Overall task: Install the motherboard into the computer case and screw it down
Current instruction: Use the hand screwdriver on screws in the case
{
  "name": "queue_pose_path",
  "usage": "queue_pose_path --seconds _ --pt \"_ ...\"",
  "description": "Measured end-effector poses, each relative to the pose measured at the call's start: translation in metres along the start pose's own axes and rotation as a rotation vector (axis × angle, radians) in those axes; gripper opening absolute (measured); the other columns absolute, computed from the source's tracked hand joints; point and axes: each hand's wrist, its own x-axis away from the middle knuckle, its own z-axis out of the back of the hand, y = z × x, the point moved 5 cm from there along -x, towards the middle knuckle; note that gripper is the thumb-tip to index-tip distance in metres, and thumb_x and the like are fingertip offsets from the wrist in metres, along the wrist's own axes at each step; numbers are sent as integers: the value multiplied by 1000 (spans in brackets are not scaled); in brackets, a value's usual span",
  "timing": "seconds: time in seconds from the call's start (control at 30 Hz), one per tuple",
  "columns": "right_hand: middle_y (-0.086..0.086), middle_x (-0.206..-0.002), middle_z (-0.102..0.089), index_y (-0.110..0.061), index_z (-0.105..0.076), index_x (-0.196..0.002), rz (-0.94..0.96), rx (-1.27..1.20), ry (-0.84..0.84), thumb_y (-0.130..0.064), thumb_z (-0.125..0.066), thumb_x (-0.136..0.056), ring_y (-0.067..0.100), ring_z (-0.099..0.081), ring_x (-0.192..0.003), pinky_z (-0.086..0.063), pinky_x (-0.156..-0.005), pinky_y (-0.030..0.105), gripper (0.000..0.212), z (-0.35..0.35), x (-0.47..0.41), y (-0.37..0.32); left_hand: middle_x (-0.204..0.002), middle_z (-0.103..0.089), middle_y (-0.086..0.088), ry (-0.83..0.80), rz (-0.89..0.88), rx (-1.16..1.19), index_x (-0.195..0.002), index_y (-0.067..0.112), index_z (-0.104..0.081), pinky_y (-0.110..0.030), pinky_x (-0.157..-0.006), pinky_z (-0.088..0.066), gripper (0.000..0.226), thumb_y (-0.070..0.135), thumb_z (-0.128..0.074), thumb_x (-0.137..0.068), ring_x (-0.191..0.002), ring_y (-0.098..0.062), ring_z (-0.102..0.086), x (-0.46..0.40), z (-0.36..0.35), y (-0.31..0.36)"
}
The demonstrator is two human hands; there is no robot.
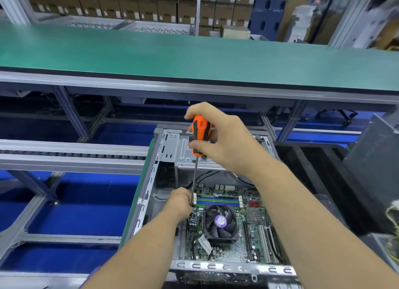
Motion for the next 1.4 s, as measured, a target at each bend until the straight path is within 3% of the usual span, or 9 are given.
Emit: queue_pose_path --seconds 0.17,0.3,0.43,0.5,0.57,0.73,0.97,1.17,1.4 --pt "2 -96 -64 -37 -55 -113 18 4 -18 -9 -74 -84 26 -64 -85 -58 -78 44 45 3 -3 -2 -89 -60 -7 -4 -46 -28 -67 14 -57 -25 -79 -51 25 0 -60 -87 -81 -20 -56 0 -1 1" --pt "-13 -73 -54 -19 -58 -106 42 139 139 -22 -86 -81 3 -51 -67 -43 -65 14 37 9 0 -1 -92 -60 -7 -11 -78 -40 -89 4 -72 -21 -79 -49 15 -2 -59 -88 -82 -18 -55 -2 -3 0" --pt "6 -98 -65 -29 -52 -132 -16 -61 -13 -4 -72 -87 30 -66 -104 -57 -79 40 55 5 4 4 -95 -60 -8 -9 -80 -46 -84 9 -69 -26 -84 -52 13 0 -61 -88 -83 -20 -55 -2 -2 0" --pt "9 -97 -67 -31 -54 -125 -24 -38 36 -8 -78 -85 31 -70 -92 -60 -78 46 52 8 4 5 -97 -63 -10 -8 -86 -40 -90 3 -72 -27 -86 -52 14 -1 -59 -88 -82 -20 -55 -2 -2 0" --pt "5 -88 -66 -29 -54 -117 -25 35 118 -18 -85 -82 26 -69 -76 -60 -73 46 48 10 5 5 -99 -65 -12 -17 -85 -31 -88 2 -72 -28 -87 -53 14 -3 -59 -87 -82 -20 -55 -1 -1 1" --pt "11 -84 -62 -25 -52 -116 -4 45 139 -18 -83 -84 35 -63 -74 -58 -70 49 45 6 6 3 -89 -57 -9 5 -83 -13 -56 18 -47 -28 -83 -53 39 -5 -57 -87 -80 -20 -52 3 2 3" --pt "9 -82 -60 -25 -51 -115 17 39 141 -17 -82 -84 35 -60 -74 -57 -71 50 45 3 8 4 -92 -60 -9 -8 -86 -16 -72 12 -59 -29 -83 -53 22 -3 -57 -88 -82 -21 -54 6 3 3" --pt "-5 -78 -60 -24 -51 -112 -15 37 223 -22 -85 -82 29 -59 -72 -57 -72 46 45 11 12 12 -81 -59 -4 32 -83 56 -56 20 -49 -23 -65 -44 41 2 -69 -86 -76 -18 -56 6 1 -2" --pt "0 -85 -61 -21 -55 -125 41 88 168 -20 -84 -83 24 -54 -76 -53 -77 39 51 -1 5 -1 -68 -59 3 91 -168 79 -63 13 -63 -14 -52 -38 25 15 -81 -79 -64 -12 -55 13 20 3"
